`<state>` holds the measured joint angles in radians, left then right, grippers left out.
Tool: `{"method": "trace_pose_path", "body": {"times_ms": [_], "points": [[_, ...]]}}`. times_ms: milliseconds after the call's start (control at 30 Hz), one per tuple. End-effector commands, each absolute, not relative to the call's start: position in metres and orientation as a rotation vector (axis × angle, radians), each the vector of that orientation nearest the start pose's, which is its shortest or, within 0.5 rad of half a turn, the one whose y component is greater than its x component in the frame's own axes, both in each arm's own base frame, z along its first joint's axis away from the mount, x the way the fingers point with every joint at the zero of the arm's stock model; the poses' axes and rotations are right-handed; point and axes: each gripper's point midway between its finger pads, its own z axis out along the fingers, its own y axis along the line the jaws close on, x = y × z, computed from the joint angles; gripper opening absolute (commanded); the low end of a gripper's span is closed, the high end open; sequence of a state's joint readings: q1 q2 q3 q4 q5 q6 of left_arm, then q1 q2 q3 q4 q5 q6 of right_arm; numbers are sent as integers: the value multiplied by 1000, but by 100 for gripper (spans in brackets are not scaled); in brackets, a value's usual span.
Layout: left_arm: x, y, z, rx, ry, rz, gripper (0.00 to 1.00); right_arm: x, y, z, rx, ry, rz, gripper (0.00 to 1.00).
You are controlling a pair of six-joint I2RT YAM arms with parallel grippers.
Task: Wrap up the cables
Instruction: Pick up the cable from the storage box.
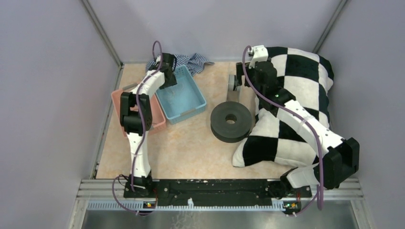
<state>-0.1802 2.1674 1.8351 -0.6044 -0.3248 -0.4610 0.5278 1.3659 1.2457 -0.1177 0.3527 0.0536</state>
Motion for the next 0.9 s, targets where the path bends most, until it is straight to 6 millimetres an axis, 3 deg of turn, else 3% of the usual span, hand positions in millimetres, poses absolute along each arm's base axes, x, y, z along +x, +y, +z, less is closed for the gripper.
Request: {"method": "trace_pose_path", "body": {"times_ms": [0, 200, 300, 467, 567, 633, 867], "points": [[538, -56, 76, -517, 2398, 102, 54, 412, 179, 334, -182, 1723, 132, 82], [535, -52, 68, -546, 2406, 97, 57, 413, 180, 327, -186, 1735, 129, 82], [534, -52, 63, -554, 2410, 84, 52, 413, 181, 326, -188, 1738, 139, 82], [532, -57, 61, -567, 2412, 22, 31, 411, 180, 328, -182, 1737, 136, 82], [534, -62, 69, -577, 2386, -41, 11, 410, 178, 329, -182, 1737, 132, 82], [535, -65, 87, -573, 2362, -71, 0, 408, 177, 333, -179, 1730, 135, 82], [522, -83, 229, -275, 2158, -226, 0, 393, 188, 367, -230, 1681, 246, 82]]}}
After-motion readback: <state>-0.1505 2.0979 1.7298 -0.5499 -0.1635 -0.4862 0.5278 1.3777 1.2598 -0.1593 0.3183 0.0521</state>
